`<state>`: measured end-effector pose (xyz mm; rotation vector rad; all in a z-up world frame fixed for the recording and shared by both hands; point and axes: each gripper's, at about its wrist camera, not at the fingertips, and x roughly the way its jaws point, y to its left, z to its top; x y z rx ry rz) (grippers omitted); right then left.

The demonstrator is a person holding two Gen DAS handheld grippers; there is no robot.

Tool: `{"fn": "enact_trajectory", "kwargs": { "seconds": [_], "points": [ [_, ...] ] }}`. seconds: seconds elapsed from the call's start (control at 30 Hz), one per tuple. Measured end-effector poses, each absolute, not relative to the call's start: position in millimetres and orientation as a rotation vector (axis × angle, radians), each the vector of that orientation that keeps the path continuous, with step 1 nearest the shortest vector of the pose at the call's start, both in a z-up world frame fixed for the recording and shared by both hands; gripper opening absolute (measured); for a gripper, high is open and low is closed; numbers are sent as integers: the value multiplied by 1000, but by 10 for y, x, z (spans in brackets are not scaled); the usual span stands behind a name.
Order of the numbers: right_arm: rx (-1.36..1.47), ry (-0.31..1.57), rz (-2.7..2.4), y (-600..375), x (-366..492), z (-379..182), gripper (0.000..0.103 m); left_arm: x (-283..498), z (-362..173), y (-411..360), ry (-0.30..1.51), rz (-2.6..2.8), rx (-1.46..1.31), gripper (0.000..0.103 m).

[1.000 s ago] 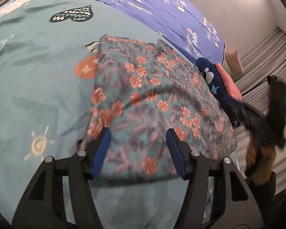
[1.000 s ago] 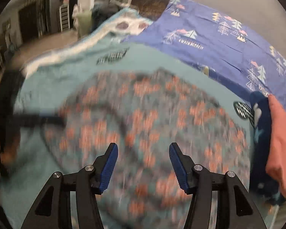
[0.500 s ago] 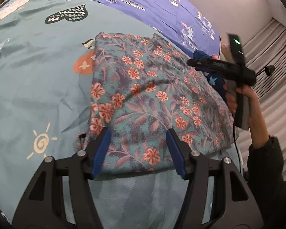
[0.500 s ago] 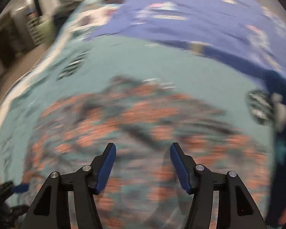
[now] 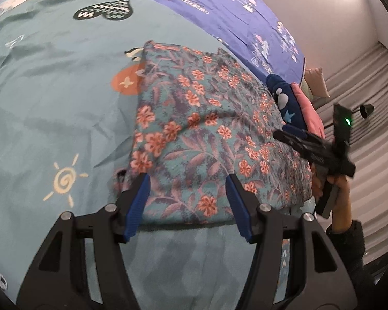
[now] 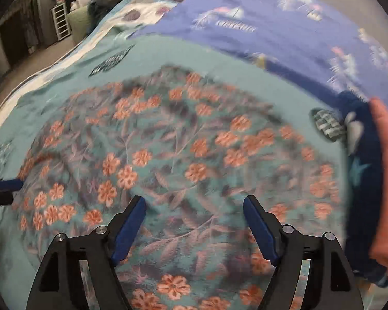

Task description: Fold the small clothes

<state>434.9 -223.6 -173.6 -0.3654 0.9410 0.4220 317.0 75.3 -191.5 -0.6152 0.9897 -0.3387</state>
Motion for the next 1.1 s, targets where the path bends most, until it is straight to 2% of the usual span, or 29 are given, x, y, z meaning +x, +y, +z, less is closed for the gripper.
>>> {"fn": "enact_trajectory", "kwargs": {
  "seconds": [0.13,0.23,0.4,0.77,1.1],
  "points": [
    [-388,1007,484,-2259,4167,-1986,82,3066,-1859,919,999,-295,-678,63],
    [-369,966,402,-2287,3967,-1807,83,2911,-1883,1121,989,-325,-801,69],
    [-316,827,452,-2418,3316,-1461,83,2733,-2179,1370,1031,-323,-1034,69],
    [-103,846,451,-2841,2348,-1298,83,2957,-2496,1162,1005,-448,-1338,72],
    [71,867,415,-3151,2119,-1311,83,3123,-2530,1061,865,-397,-1457,70]
  ]
}}
